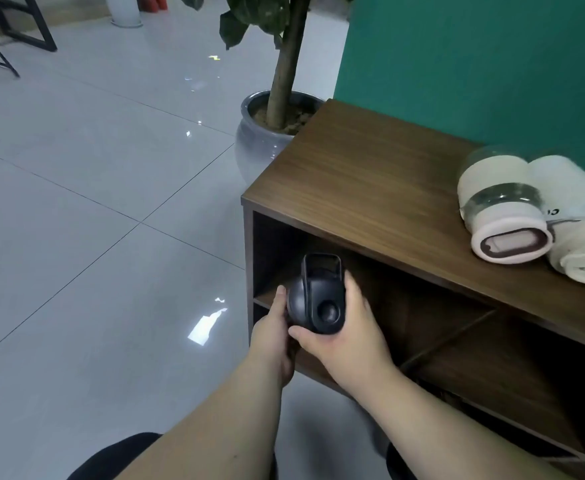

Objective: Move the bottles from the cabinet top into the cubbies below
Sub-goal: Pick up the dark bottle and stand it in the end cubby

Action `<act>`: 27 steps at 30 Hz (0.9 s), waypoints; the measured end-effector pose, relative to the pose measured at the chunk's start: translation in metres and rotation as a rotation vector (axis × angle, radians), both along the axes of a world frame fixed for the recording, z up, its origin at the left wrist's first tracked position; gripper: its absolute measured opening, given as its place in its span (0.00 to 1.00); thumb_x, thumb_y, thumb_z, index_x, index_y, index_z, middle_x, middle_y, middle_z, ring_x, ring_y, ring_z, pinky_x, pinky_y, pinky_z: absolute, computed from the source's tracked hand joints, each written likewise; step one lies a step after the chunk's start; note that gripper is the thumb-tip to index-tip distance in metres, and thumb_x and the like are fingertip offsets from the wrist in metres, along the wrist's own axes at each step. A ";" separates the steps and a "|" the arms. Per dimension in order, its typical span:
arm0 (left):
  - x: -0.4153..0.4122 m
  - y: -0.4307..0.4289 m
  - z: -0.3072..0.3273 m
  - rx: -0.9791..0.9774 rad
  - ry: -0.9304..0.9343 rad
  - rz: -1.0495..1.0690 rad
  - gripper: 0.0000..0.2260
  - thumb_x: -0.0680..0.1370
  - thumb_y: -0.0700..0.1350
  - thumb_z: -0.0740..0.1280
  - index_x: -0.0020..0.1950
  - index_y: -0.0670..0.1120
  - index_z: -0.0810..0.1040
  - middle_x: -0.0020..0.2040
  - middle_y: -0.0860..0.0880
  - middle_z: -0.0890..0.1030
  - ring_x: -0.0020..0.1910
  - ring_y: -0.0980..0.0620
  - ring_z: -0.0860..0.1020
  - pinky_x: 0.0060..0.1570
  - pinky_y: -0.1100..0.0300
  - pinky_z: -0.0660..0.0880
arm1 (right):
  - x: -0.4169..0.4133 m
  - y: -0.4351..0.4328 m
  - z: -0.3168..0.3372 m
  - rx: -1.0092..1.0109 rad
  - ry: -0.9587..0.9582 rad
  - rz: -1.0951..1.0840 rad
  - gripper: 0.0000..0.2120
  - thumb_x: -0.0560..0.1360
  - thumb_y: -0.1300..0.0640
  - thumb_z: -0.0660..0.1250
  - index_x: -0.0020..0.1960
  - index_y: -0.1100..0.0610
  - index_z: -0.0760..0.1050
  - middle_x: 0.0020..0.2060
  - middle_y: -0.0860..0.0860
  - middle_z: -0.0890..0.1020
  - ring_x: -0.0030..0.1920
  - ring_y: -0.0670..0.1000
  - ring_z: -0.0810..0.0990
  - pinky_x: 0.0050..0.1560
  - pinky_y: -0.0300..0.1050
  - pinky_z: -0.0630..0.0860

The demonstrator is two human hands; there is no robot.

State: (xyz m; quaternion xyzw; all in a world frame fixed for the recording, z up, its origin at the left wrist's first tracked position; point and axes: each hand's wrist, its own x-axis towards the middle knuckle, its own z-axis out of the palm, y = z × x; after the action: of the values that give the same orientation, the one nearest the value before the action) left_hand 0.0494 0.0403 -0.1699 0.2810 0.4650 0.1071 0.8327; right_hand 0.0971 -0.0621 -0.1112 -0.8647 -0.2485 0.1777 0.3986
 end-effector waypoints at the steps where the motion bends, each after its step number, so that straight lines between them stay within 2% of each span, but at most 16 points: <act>1: 0.003 0.000 -0.002 0.005 0.013 0.009 0.23 0.79 0.64 0.67 0.57 0.46 0.87 0.53 0.43 0.90 0.55 0.42 0.87 0.60 0.47 0.80 | 0.004 0.004 -0.005 0.005 -0.006 -0.028 0.53 0.53 0.42 0.81 0.74 0.40 0.61 0.66 0.46 0.75 0.65 0.48 0.76 0.62 0.49 0.77; 3: 0.007 -0.001 -0.006 -0.016 0.029 0.048 0.21 0.83 0.58 0.64 0.60 0.43 0.85 0.53 0.42 0.90 0.56 0.42 0.86 0.63 0.45 0.80 | 0.011 0.010 -0.010 -0.009 -0.018 -0.056 0.55 0.54 0.41 0.81 0.76 0.44 0.60 0.69 0.48 0.73 0.67 0.51 0.76 0.64 0.51 0.76; 5: 0.010 -0.001 -0.010 -0.036 0.039 0.100 0.21 0.85 0.55 0.59 0.64 0.42 0.83 0.56 0.41 0.89 0.60 0.41 0.85 0.69 0.43 0.76 | 0.018 0.017 -0.013 -0.022 -0.012 -0.080 0.56 0.58 0.42 0.82 0.78 0.48 0.56 0.73 0.51 0.70 0.70 0.54 0.73 0.65 0.48 0.73; 7: 0.012 0.002 -0.017 -0.050 0.066 0.122 0.26 0.84 0.59 0.56 0.67 0.42 0.81 0.62 0.42 0.86 0.65 0.41 0.81 0.72 0.44 0.72 | 0.024 0.023 -0.016 -0.005 0.001 -0.112 0.56 0.60 0.43 0.82 0.79 0.51 0.55 0.74 0.53 0.68 0.72 0.55 0.71 0.65 0.45 0.68; 9: 0.013 0.005 -0.025 -0.067 0.057 0.128 0.33 0.81 0.63 0.54 0.72 0.40 0.78 0.63 0.40 0.83 0.61 0.43 0.78 0.65 0.49 0.72 | 0.027 0.030 -0.018 0.008 0.018 -0.134 0.55 0.61 0.44 0.82 0.79 0.52 0.55 0.74 0.53 0.67 0.73 0.54 0.69 0.66 0.42 0.65; 10: 0.013 0.007 -0.027 -0.070 0.046 0.130 0.35 0.80 0.64 0.53 0.73 0.40 0.77 0.65 0.38 0.82 0.59 0.42 0.76 0.62 0.47 0.71 | 0.028 0.033 -0.020 0.013 0.026 -0.141 0.55 0.61 0.44 0.82 0.79 0.52 0.55 0.74 0.53 0.67 0.73 0.54 0.68 0.67 0.42 0.64; 11: 0.014 0.009 -0.028 -0.075 0.040 0.132 0.35 0.81 0.64 0.52 0.73 0.39 0.77 0.69 0.36 0.81 0.58 0.42 0.75 0.63 0.46 0.72 | 0.029 0.036 -0.022 0.019 0.033 -0.150 0.55 0.61 0.44 0.82 0.79 0.52 0.55 0.74 0.53 0.68 0.73 0.54 0.68 0.67 0.42 0.64; 13: 0.015 0.012 -0.030 -0.077 0.032 0.140 0.36 0.80 0.65 0.53 0.73 0.39 0.77 0.73 0.37 0.77 0.59 0.42 0.76 0.70 0.43 0.71 | 0.031 0.041 -0.025 0.022 0.035 -0.171 0.55 0.61 0.43 0.82 0.79 0.52 0.56 0.74 0.53 0.68 0.73 0.54 0.68 0.67 0.42 0.64; 16: 0.019 0.013 -0.031 -0.086 0.016 0.157 0.35 0.79 0.66 0.54 0.73 0.41 0.78 0.70 0.37 0.80 0.67 0.41 0.80 0.73 0.42 0.69 | 0.032 0.047 -0.029 0.006 0.025 -0.177 0.55 0.61 0.41 0.81 0.79 0.51 0.55 0.74 0.52 0.69 0.72 0.54 0.69 0.66 0.45 0.67; 18: 0.020 0.013 -0.029 -0.100 0.011 0.187 0.34 0.83 0.66 0.51 0.71 0.42 0.79 0.66 0.39 0.83 0.66 0.41 0.81 0.71 0.45 0.73 | 0.030 0.051 -0.031 -0.009 0.024 -0.173 0.55 0.61 0.40 0.81 0.79 0.50 0.55 0.74 0.52 0.69 0.71 0.54 0.70 0.65 0.46 0.69; 21: 0.021 0.013 -0.030 -0.131 -0.033 0.208 0.33 0.85 0.65 0.50 0.71 0.41 0.78 0.66 0.40 0.83 0.66 0.43 0.81 0.68 0.50 0.74 | 0.028 0.056 -0.035 -0.018 0.015 -0.180 0.55 0.60 0.39 0.81 0.78 0.50 0.55 0.73 0.52 0.69 0.70 0.55 0.72 0.63 0.47 0.71; 27: 0.026 0.018 -0.032 -0.185 -0.085 0.234 0.32 0.83 0.65 0.54 0.68 0.41 0.80 0.64 0.39 0.85 0.66 0.41 0.81 0.72 0.46 0.72 | 0.029 0.066 -0.040 -0.053 0.008 -0.204 0.55 0.61 0.38 0.80 0.78 0.51 0.55 0.73 0.53 0.69 0.69 0.57 0.73 0.62 0.50 0.73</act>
State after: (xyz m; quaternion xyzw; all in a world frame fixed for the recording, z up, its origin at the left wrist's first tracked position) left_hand 0.0752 0.0585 -0.2019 0.1420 0.4669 0.1720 0.8557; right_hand 0.1263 0.0036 -0.1513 -0.8952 -0.1528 0.1462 0.3924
